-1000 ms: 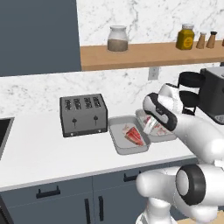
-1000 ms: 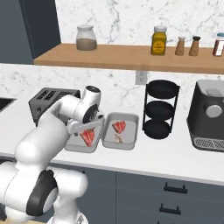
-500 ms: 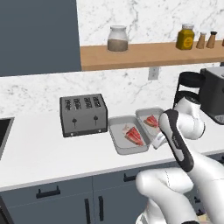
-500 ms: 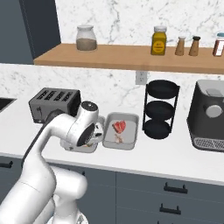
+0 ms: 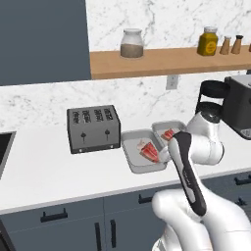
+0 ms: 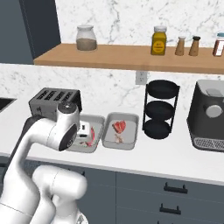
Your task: Place one garlic and one steak in each tupperware on the nearby counter, to pack two identical lunches.
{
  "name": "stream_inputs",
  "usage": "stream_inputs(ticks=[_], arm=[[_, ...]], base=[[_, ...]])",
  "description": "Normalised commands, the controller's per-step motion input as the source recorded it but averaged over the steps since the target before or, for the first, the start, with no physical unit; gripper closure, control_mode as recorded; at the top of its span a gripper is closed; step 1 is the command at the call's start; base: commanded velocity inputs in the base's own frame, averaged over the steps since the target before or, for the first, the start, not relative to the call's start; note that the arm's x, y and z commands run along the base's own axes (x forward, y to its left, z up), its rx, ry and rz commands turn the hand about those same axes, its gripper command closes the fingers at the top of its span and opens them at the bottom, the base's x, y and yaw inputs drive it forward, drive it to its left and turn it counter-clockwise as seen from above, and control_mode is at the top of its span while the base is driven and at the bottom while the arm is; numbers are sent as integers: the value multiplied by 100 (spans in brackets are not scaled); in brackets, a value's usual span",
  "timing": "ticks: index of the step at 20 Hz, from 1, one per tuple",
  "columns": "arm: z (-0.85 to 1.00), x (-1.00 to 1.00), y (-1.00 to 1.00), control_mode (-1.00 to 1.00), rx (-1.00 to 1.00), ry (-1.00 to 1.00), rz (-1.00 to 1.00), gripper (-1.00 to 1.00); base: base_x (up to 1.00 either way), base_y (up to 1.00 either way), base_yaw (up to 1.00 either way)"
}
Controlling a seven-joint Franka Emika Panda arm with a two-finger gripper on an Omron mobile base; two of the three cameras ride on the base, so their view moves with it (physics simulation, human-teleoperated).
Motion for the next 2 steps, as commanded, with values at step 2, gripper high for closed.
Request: stream_inputs(ticks=[2], arm=[[11,19,42,-100,-1,0,-34,-100]], base=[[0,0,0]])
